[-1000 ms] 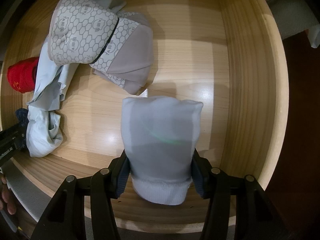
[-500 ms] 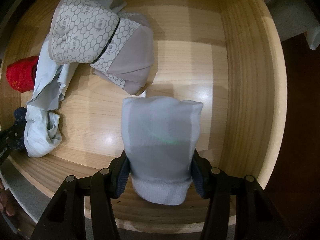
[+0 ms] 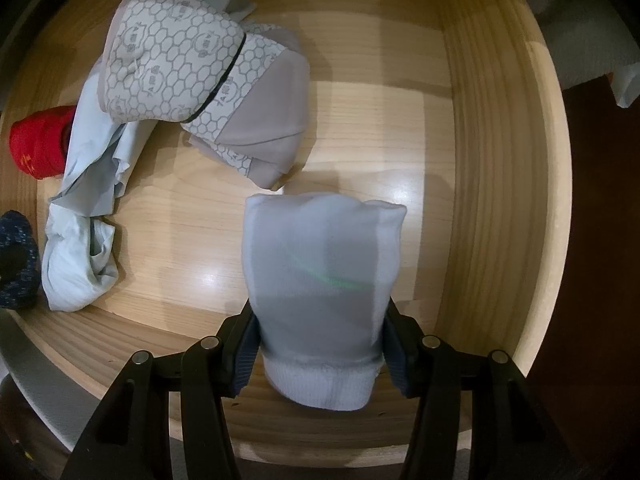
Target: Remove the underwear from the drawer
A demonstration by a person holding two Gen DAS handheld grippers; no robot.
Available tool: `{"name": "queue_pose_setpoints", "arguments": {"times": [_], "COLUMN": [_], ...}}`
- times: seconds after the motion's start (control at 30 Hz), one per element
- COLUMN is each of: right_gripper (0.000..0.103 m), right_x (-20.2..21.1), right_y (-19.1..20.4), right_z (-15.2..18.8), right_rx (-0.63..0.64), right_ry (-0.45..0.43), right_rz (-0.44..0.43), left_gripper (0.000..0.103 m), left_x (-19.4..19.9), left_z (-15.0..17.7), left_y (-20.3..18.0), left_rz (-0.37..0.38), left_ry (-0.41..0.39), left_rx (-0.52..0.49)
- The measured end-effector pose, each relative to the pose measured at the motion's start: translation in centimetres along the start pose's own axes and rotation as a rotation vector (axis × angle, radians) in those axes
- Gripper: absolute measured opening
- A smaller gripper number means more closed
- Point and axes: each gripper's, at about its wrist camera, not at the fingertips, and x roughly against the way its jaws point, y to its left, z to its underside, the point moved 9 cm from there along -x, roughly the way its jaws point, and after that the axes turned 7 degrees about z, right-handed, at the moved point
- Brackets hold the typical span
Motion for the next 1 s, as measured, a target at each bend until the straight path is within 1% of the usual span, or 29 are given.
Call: {"name": "queue_pose_setpoints", "arguments": {"times": [0.3,0.37,0.63,0.87,0.93,1.0], "right_gripper": [0.051,0.05,0.05,0.05,0.05,0.05], "right_x": [0.0,0.1,0.2,0.3,0.3,0.4], "right_y": [0.5,0.6,0.9,1.0,1.0,1.1], "right_z": [0.1,0.1,0.2,0.2,0.2,0.2], "right_rx": [0.008,0.009,0.009,0.009,0.01,0.009], "right_ry": [-0.009,-0.011,-0.012,-0.013,-0.013,-0.013], "right_rz": [0.007,0.009,0.008,0.008,0.007,0.007], "left_gripper": [0.015,0.015,0.015,0.015,0.015,0.015], "left_x": [1.2,1.9,4.9,8.5,9.6,10.7], "left_z": [0.8,0.7,0.0,-0.7,-0.9,-1.2], "left_y": [-0.4,-0.5,-1.2,-1.9,-2.2,-2.5], "left_rz": [0.032,0.027,0.005,-0.04,-0.04,-0.025], "left_ry": [-0.04,-0.059,-0.161,-0.276,-0.304,-0.329], "left_rx": [-0.011,-0.018,-0.055,-0.097,-0.1,-0.103]}}
